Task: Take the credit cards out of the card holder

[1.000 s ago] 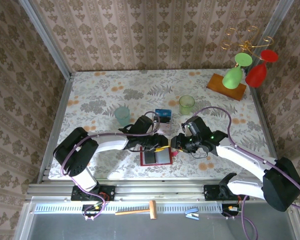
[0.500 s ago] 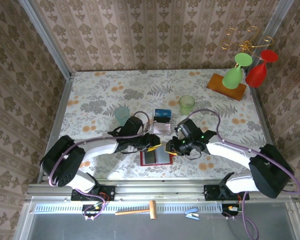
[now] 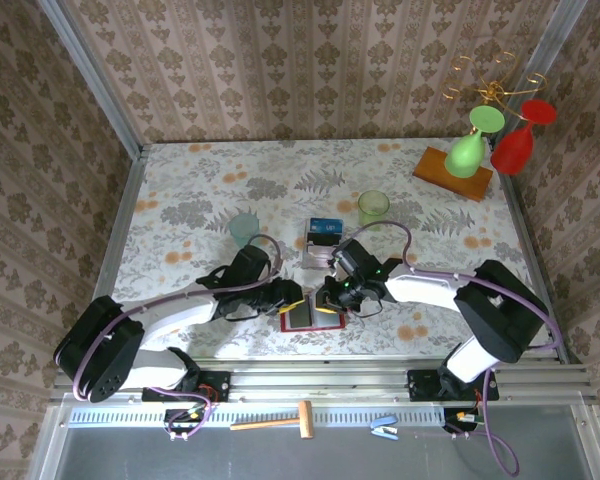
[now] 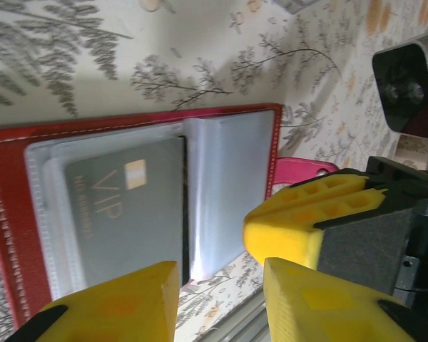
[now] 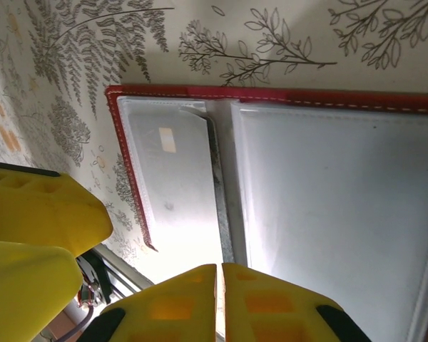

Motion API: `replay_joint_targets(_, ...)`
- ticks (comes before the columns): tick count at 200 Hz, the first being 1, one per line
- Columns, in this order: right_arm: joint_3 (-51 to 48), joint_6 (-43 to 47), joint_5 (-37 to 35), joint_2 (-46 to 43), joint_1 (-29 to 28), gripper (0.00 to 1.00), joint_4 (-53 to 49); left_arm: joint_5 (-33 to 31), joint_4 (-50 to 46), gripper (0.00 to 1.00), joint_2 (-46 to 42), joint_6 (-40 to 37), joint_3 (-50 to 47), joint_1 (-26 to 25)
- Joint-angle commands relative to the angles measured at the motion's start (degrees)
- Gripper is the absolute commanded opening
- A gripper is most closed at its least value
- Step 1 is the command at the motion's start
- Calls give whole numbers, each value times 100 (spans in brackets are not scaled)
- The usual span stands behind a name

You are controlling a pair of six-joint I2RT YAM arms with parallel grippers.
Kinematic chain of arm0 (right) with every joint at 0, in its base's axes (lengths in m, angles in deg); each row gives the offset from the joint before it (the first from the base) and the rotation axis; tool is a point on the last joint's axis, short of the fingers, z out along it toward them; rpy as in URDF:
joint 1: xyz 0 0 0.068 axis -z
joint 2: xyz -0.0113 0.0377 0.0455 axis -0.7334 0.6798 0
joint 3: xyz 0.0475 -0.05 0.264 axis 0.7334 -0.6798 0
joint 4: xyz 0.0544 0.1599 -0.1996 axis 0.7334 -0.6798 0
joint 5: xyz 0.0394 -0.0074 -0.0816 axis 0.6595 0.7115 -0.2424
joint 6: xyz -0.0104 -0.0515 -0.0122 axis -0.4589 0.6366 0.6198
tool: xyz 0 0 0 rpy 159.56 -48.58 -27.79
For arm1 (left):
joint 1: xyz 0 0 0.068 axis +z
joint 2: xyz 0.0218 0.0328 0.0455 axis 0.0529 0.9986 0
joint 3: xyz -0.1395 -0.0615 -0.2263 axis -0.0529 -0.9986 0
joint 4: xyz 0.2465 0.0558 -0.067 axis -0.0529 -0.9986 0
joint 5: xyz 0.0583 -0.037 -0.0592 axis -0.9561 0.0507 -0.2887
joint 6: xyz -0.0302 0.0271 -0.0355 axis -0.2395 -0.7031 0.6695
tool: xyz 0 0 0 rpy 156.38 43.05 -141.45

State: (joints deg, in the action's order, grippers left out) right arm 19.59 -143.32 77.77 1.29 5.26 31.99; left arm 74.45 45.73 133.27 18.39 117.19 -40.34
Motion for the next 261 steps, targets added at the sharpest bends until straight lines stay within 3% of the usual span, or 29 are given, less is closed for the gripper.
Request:
replay_joint_targets(1, 79, 57, 32, 204, -36, 12, 25, -86, -143, 37, -71, -115, -115, 46)
replay_joint_targets(93, 72, 345, -349, 526, -36, 12, -422, -139, -266, 36, 53, -231, -232, 99)
replay_joint_targets(159, 182, 49, -39, 224, -57, 13, -74, -124, -197, 33, 141, -297, -362, 183)
replay_joint_targets(261, 268, -232, 343, 658, -157, 17, 512, -43, -97, 30, 306, -268, -476, 276)
